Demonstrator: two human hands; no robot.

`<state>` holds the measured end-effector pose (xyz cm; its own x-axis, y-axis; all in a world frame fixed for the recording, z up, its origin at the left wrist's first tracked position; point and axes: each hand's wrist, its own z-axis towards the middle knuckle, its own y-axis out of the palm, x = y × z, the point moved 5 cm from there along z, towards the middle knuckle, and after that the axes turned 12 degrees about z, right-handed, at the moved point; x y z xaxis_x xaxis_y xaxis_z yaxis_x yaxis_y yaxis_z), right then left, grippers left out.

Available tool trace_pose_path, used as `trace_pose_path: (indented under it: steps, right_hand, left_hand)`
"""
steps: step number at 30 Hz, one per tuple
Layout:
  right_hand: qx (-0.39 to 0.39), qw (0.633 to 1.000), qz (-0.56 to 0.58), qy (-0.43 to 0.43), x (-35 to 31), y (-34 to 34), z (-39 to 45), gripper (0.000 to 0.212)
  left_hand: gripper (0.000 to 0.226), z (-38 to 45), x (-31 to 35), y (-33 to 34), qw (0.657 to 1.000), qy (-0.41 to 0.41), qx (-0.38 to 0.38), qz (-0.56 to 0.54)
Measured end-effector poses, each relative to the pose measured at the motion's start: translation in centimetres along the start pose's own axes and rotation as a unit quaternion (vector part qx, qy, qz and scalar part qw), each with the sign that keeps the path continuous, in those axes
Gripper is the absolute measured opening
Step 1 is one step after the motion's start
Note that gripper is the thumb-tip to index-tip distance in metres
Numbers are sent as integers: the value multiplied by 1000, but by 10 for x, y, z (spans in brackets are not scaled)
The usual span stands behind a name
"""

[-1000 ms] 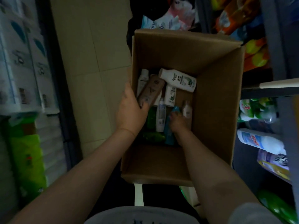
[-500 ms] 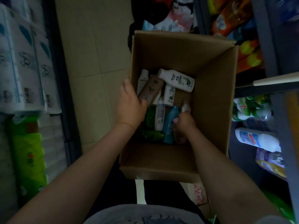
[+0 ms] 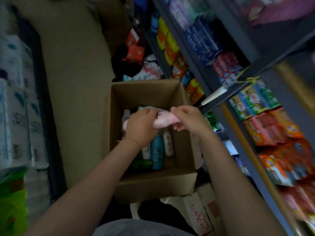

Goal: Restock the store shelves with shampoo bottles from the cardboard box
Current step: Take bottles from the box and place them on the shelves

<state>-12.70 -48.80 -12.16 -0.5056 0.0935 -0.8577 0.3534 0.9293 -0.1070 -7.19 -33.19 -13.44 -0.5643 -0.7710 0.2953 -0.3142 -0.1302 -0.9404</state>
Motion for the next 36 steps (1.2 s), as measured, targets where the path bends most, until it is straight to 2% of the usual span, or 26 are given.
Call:
trace_pose_path:
  steps: [1,2,3,4,5,6,7,8,10,14,18,22,27,32,34,36]
  right_hand:
    - [13,1000,28,0,-12,-10,-13,35]
    - [23,998,55,-1,-23,-19,-26,41]
    - [33,997,68,-6,-35,-30,-39,46]
    - [42,997,68,-21,-47,-42,-52,49]
    - [51,996,65,-42,-57,-54,-67,52]
    - [56,994,67,-66,-67,-65,-82,54]
    - [56,992,69,-90,-75,-75,-100,53]
    - [51,990,66,-116,-82,-84,-116,50]
    - [47,985,41,-162,-98,-99,-151,42]
    - [76,971,37,-226,-136,-132,-214,31]
    - [175,933,57,-308,-166,-178,-267,31]
    - [294,879,70,-369,-183,-220,-314,37]
    - [351,825,79,-436,-203,-247,-347,31]
    - [423,773,20,-472,-225,-264,-368,39]
    - [452,751,-13,-481,-231,-273,-379,45]
    - [480,733,-41,-480,-238,-280,-392,49]
  left_hand:
    - [47,2,10,-15,998,0,-19,-56]
    - [42,1,20,-27,985,-13,-65,-160]
    - [38,-2,32,-37,947,-37,-113,-299]
    - [37,-6,47,-48,888,-62,-144,-432]
    - [41,-9,63,-59,827,-80,-162,-533]
    - [49,-10,83,-71,781,-78,-166,-597]
    - [57,-10,101,-83,758,-67,-160,-629]
    - [60,-9,122,-97,751,-52,-150,-641]
    - [56,-7,162,-123,759,-6,-132,-638]
    - [55,-18,244,-184,825,128,-75,-546]
    - [53,-45,316,-241,850,233,-49,-471]
    - [64,-57,360,-287,842,293,-57,-448]
    - [21,-70,385,-303,831,372,-47,-410]
    - [23,-74,401,-315,795,415,-6,-442]
    - [24,-65,409,-319,805,416,27,-423]
    - [28,-53,421,-317,837,404,52,-366]
